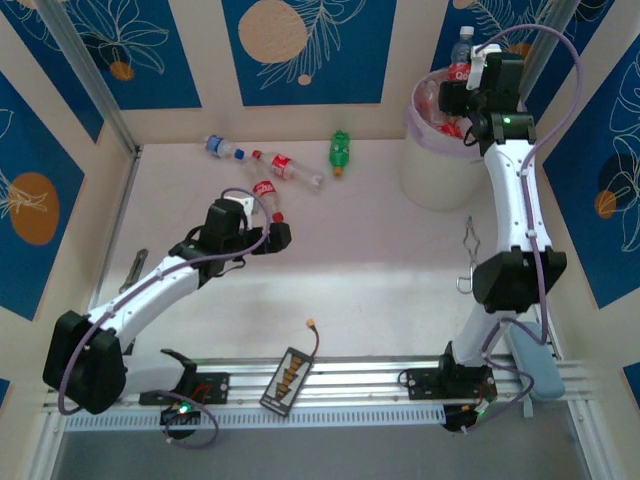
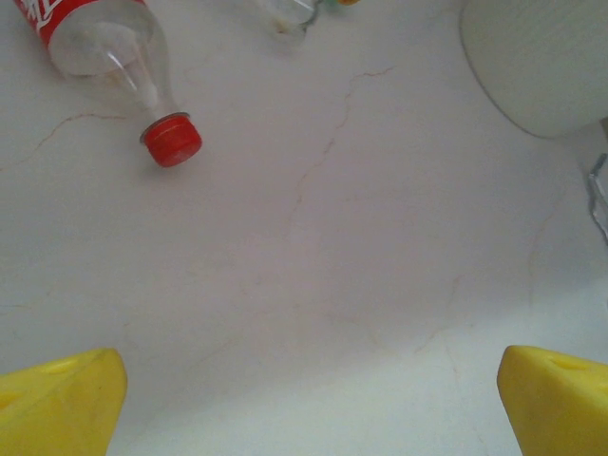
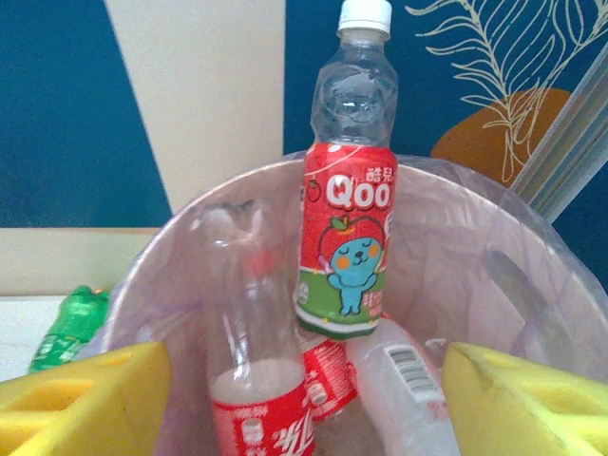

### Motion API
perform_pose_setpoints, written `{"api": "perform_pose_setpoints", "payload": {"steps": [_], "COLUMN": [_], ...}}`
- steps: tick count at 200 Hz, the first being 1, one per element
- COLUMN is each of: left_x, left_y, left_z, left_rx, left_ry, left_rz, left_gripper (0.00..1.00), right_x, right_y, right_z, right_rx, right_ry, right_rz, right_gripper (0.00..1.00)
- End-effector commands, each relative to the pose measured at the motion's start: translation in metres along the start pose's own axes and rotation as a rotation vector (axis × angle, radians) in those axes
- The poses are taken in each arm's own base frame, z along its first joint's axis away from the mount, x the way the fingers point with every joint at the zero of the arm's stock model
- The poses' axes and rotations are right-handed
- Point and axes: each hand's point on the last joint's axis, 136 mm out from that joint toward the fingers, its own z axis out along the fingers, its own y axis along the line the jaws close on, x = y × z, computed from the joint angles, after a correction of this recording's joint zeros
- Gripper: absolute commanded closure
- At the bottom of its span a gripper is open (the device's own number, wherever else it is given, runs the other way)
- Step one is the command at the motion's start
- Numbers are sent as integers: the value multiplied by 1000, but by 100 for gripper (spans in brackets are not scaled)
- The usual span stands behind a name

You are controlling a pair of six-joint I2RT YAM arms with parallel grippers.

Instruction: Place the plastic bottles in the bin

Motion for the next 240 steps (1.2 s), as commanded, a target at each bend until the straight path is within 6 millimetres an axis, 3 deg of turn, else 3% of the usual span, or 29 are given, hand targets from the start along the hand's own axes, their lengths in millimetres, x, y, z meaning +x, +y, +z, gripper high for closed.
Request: {"api": "perform_pose_setpoints", "payload": {"steps": [1, 29, 63, 80, 97, 146, 174, 207, 240], "left_x": [-18, -22, -40, -57, -70, -105, -103, -91, -77], "left_y": [2, 0, 37, 53, 66, 109, 127, 127, 133], "left_z": [6, 15, 25, 35, 58, 106, 131, 157, 170], "left_rx": [-29, -16, -223, -306, -323, -421, -461, -420, -419], "left_ry": [-24, -31, -92, -111, -89, -92, -69, -12, 27], "left_rz": [-20, -36, -59, -82, -117, -193, -210, -211, -207], "left_gripper": [0, 0, 0, 0, 0, 0, 0, 0, 1], "right_x": [-24, -20, -6, 9, 28, 88, 111, 126, 138], "right_y": [-2, -6, 16, 29, 44, 68, 74, 75, 77], "right_z": [-23, -20, -32, -47, -65, -108, -126, -137, -140], "right_rx": [0, -14, -101, -163, -229, -321, -334, -335, -342], "right_ry": [-103, -73, -40, -2, 37, 147, 184, 208, 228], "right_rz": [41, 59, 87, 131, 174, 240, 235, 231, 235], "right_gripper": [24, 26, 26, 26, 26, 25, 25, 25, 25]}}
